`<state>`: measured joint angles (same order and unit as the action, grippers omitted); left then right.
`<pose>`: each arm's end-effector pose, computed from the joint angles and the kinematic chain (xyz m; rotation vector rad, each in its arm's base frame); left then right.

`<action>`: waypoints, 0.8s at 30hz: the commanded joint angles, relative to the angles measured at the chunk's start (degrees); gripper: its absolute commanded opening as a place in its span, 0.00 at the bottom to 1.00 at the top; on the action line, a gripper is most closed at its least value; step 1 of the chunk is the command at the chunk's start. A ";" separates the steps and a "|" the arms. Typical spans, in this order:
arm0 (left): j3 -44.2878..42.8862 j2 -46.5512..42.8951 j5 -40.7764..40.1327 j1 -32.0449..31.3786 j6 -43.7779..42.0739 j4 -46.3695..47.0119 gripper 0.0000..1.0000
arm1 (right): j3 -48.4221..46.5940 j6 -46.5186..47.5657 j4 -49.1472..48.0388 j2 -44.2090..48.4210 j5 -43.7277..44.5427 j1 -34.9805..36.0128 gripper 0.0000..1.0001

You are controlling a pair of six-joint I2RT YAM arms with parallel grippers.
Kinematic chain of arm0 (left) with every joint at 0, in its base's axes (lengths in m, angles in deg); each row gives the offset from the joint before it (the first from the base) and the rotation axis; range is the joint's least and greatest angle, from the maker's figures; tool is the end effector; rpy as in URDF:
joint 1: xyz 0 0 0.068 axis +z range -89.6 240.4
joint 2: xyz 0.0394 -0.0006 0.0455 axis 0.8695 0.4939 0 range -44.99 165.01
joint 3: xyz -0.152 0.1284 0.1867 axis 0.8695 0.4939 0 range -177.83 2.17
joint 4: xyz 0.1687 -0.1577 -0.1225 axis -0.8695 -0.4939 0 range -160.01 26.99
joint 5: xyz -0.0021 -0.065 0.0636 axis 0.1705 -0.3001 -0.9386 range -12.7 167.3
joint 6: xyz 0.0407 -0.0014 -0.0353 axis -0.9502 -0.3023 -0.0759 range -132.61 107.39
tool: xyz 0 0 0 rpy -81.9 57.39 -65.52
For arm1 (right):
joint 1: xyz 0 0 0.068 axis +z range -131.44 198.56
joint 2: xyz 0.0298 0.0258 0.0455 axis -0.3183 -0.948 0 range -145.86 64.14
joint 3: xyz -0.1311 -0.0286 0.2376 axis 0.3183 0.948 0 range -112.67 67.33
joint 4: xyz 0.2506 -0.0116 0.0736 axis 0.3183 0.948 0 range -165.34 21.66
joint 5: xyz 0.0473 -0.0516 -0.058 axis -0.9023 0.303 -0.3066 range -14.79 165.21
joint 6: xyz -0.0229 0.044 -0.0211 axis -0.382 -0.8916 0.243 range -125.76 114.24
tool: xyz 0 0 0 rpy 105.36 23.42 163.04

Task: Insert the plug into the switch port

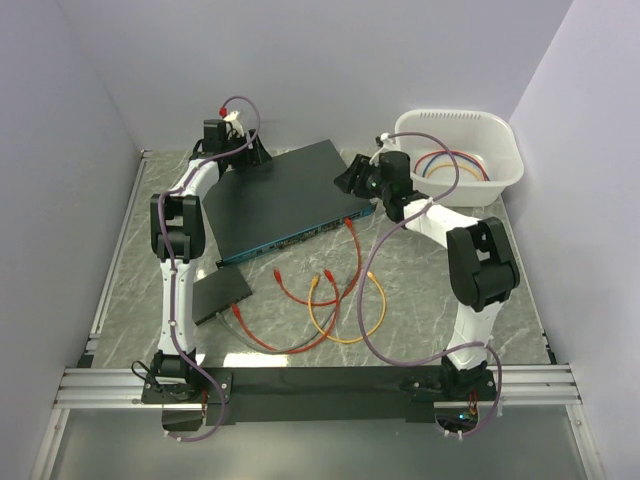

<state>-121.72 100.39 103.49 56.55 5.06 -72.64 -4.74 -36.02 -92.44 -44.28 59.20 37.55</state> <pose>0.5756 -0.0544 0.1749 0.0213 2.1311 -0.7058 0.4115 0.1520 0.2316 -0.0023 1.9850 0.8368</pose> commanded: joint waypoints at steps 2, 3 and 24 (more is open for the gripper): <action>0.32 2.80 3.95 -1.94 1.84 -8.74 0.77 | 3.59 -0.06 -2.68 5.49 0.10 0.00 0.58; 0.32 2.80 3.95 -1.94 1.84 -8.74 0.77 | 4.30 0.20 -2.06 7.76 1.49 0.09 0.59; 3.22 1.31 2.46 -1.94 3.16 -5.75 0.76 | 30.23 0.82 30.02 33.89 17.50 5.71 0.61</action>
<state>-121.15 100.39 102.97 56.53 5.91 -71.52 23.98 -36.11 -66.41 -11.45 74.13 42.42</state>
